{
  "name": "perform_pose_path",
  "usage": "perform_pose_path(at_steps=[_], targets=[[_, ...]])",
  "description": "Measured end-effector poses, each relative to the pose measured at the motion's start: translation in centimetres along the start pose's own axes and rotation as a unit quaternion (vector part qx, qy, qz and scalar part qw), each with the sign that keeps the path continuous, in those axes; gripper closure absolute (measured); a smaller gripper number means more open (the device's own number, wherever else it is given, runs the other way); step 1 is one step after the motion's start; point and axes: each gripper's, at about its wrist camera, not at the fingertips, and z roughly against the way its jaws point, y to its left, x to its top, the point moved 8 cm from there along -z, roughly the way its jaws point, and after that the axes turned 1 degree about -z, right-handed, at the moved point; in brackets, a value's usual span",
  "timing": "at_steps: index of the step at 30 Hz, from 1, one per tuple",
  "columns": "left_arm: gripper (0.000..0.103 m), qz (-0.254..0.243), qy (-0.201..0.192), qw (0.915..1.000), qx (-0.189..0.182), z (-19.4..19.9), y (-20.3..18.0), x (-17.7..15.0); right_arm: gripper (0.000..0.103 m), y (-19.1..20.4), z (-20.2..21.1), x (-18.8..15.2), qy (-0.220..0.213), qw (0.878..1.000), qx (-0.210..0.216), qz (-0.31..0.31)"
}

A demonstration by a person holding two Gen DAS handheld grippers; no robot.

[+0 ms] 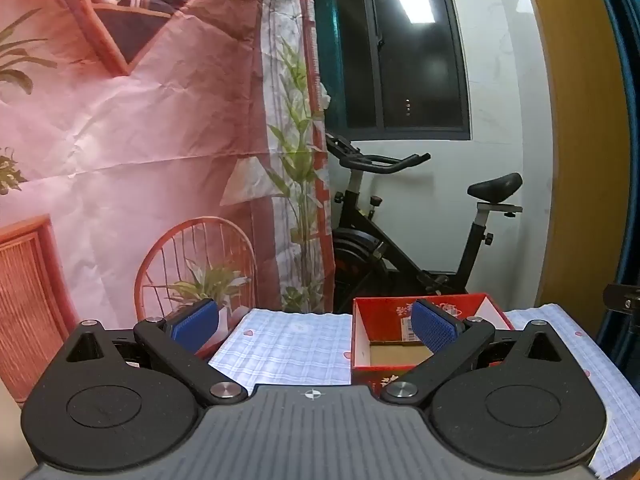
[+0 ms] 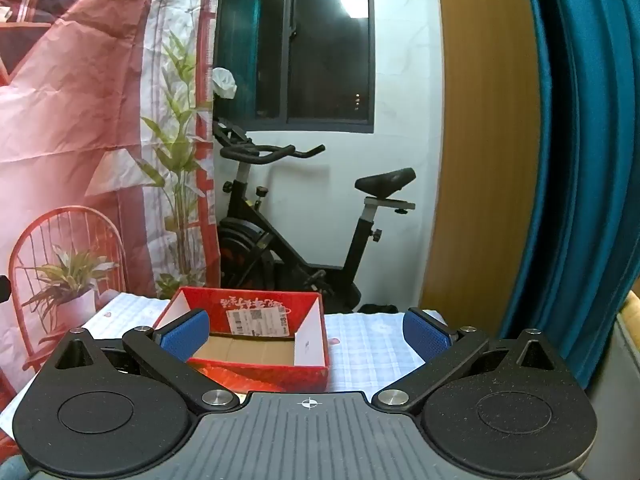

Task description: Organize soft objects

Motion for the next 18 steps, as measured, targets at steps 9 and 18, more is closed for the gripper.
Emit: perform_pose_path(at_steps=[9, 18], targets=[[0.0, 0.009, 0.007, 0.9999, -0.006, -0.51, 0.33, -0.22, 0.0, 0.39, 0.25, -0.19, 0.003, 1.0, 0.001, 0.001], [0.0, 0.013, 0.007, 0.9999, -0.006, -0.59, 0.28, -0.27, 0.0, 0.17, 0.08, -0.05, 0.003, 1.0, 0.001, 0.0]])
